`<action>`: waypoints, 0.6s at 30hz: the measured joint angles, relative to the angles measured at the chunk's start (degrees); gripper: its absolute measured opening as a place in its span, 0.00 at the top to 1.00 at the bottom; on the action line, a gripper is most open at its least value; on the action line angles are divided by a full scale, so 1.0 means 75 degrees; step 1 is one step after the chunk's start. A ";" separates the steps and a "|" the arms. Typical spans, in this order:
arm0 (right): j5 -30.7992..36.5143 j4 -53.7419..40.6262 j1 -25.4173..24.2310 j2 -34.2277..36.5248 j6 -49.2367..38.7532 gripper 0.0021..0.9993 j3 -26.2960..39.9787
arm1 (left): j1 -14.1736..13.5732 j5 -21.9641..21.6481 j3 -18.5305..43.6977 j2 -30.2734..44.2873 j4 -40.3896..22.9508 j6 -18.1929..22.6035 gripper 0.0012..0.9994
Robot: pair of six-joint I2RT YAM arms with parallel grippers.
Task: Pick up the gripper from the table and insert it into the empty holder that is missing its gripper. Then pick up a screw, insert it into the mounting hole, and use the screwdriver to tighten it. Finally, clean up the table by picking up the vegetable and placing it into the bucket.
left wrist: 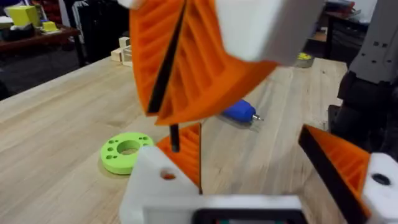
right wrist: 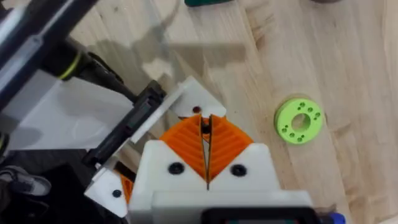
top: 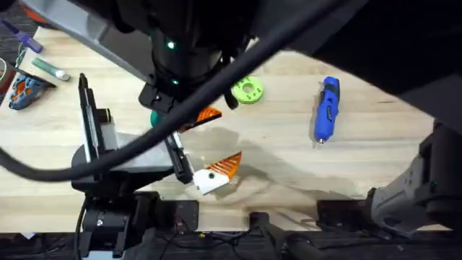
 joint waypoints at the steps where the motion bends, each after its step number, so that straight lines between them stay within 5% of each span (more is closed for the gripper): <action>1: 0.0053 0.0001 -0.0003 0.0000 0.0021 1.00 0.0000 | 0.0000 0.0000 0.0000 0.0001 0.0000 0.0000 0.01; 18: 0.0270 0.0079 -0.0002 0.0030 0.0135 1.00 0.0000 | 0.0000 0.0000 0.0000 -0.0001 0.0000 0.0000 0.01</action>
